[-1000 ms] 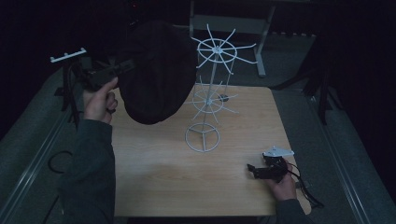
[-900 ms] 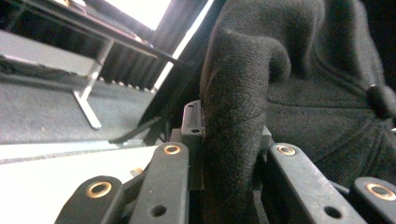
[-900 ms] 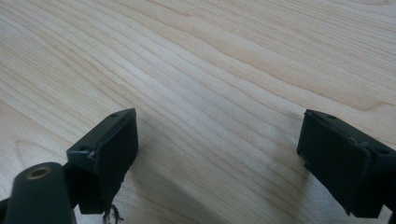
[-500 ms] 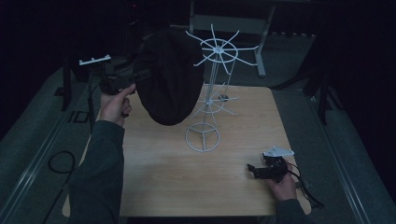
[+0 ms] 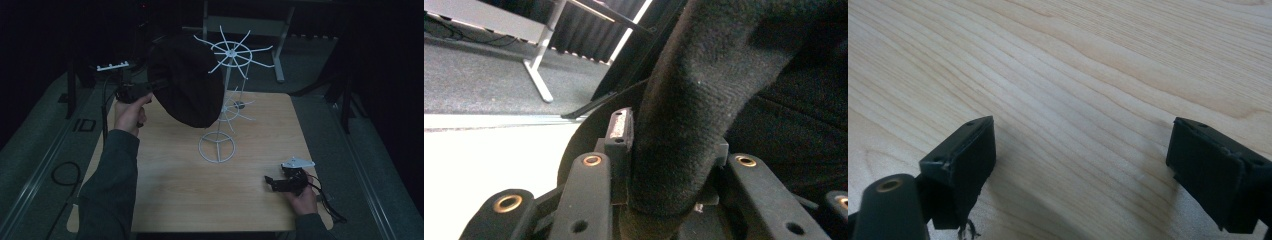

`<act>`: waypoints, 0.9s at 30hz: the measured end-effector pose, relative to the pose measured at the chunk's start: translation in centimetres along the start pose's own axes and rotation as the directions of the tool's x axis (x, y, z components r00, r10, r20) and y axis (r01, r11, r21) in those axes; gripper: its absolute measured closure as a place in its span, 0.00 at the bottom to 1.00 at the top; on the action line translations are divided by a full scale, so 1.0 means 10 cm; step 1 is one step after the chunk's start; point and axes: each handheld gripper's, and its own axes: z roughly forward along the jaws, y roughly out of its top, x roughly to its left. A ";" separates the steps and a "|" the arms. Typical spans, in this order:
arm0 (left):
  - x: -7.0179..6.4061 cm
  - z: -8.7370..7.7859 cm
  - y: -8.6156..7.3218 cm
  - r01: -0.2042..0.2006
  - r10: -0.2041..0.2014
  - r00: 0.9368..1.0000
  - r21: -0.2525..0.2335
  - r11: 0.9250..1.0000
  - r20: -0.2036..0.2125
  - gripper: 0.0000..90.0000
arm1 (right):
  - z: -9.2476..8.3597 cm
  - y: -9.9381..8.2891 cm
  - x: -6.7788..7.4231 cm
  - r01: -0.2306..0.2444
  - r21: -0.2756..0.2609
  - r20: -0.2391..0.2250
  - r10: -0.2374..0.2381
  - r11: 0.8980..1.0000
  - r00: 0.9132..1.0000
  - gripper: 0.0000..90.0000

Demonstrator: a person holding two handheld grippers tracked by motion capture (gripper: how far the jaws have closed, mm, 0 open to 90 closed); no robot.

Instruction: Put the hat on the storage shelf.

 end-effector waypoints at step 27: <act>-0.01 -0.08 0.01 -0.016 0.016 0.999 -0.011 1.000 -0.045 0.47 | 0.00 0.00 0.00 -0.001 0.001 -0.001 0.001 1.000 1.000 0.14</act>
